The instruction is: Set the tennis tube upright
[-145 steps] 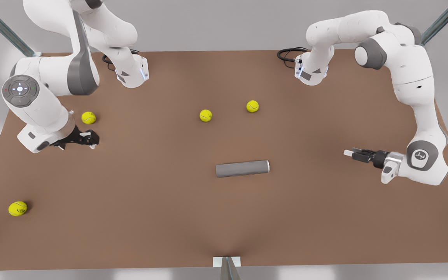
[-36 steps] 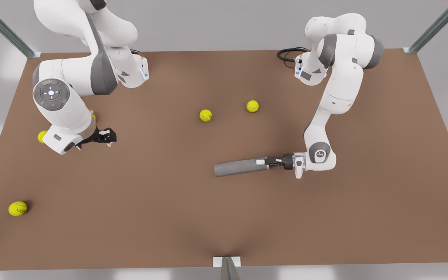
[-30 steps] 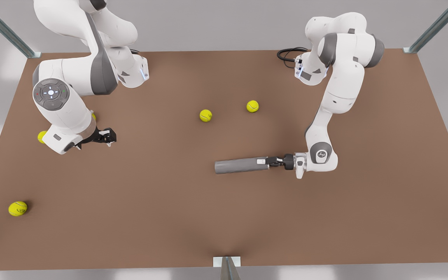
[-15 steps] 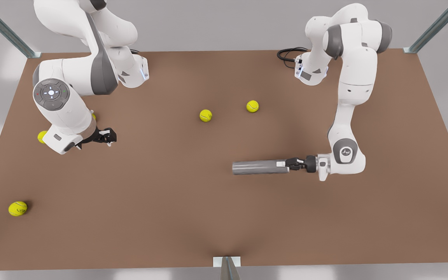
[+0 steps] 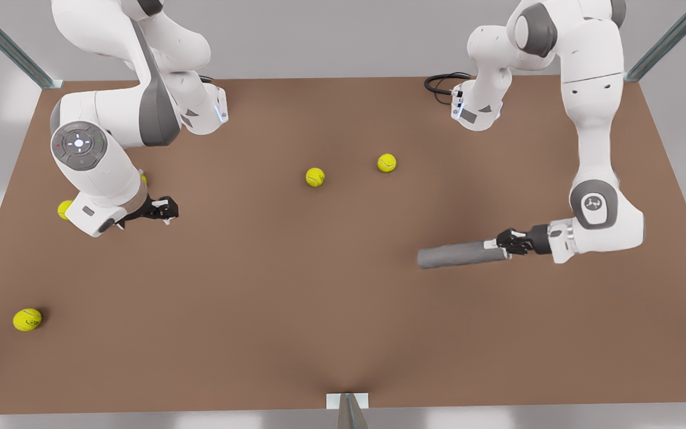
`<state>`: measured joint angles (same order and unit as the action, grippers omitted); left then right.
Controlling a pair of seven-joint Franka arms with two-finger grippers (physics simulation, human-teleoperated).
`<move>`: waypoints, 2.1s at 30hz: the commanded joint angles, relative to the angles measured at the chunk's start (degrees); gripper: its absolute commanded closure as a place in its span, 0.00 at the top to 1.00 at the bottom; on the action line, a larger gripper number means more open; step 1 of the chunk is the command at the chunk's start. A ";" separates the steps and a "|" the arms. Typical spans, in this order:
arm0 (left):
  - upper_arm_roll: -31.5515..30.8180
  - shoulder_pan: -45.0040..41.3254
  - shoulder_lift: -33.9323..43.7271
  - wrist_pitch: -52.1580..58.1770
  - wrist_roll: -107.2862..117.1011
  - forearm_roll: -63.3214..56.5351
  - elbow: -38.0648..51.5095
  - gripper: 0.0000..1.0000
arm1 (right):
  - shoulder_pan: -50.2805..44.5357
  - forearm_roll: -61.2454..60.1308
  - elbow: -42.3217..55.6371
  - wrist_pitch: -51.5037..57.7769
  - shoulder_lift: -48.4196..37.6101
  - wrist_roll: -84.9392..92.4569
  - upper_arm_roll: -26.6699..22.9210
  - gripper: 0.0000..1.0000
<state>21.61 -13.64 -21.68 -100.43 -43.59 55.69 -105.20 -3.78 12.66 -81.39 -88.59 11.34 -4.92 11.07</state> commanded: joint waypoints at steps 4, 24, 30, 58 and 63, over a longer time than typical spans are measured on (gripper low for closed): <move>0.01 1.33 1.73 -2.85 0.00 -14.38 0.00 0.21 | 0.00 0.00 0.00 0.08 0.18 0.00 0.00 1.00; -0.08 2.83 3.93 -2.41 6.50 -33.99 7.29 0.21 | 0.18 0.09 0.80 0.00 0.62 0.00 -0.08 1.00; -0.34 2.74 4.28 -2.41 10.10 -41.37 9.14 0.21 | 0.09 0.18 0.80 0.00 0.62 0.00 0.00 1.00; -0.60 2.39 1.38 -5.57 20.12 -50.68 8.96 0.99 | 0.09 0.18 0.80 0.00 0.62 0.00 0.00 1.00; -0.60 2.39 1.38 -5.48 20.21 -50.60 9.05 1.00 | 0.09 0.18 0.80 0.00 0.62 0.00 0.00 1.00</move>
<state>21.00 -11.25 -20.31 -105.91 -23.38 5.24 -96.15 -3.66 12.83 -80.60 -88.59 11.96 -4.92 11.07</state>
